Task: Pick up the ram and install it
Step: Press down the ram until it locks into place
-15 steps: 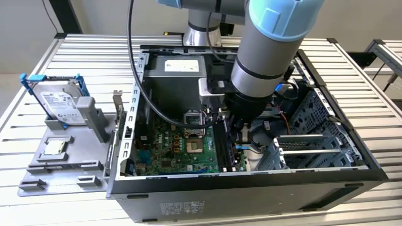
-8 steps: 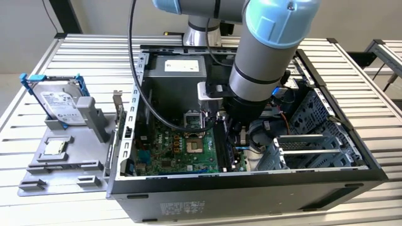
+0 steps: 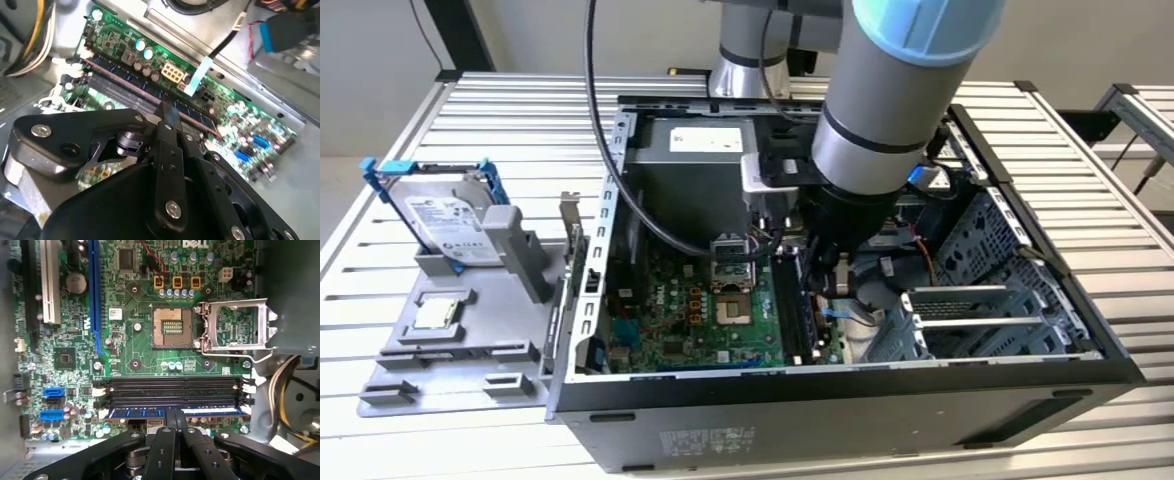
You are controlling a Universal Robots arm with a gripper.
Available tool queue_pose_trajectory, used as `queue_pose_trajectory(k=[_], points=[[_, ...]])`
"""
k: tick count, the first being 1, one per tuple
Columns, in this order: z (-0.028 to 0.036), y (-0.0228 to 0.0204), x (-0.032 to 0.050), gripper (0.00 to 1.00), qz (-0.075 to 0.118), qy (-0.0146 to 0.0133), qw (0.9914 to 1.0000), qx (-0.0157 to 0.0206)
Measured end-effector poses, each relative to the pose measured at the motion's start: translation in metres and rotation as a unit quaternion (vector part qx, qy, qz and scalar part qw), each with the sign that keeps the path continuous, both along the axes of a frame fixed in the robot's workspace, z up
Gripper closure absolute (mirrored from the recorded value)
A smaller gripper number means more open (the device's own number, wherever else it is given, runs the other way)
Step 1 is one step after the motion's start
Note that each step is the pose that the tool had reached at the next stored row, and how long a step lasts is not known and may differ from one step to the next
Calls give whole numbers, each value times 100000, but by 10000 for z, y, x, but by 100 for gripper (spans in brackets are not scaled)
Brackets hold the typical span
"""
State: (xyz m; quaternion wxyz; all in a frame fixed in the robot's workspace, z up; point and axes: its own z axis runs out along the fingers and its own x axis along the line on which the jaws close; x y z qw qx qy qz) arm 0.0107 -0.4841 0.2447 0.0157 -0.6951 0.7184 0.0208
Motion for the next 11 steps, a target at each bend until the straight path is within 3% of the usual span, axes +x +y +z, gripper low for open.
queue_pose_trajectory(k=[5,11], points=[[222,0,0,100,3,-3,100000,6],[227,-1,0,100,3,-101,100000,-5]])
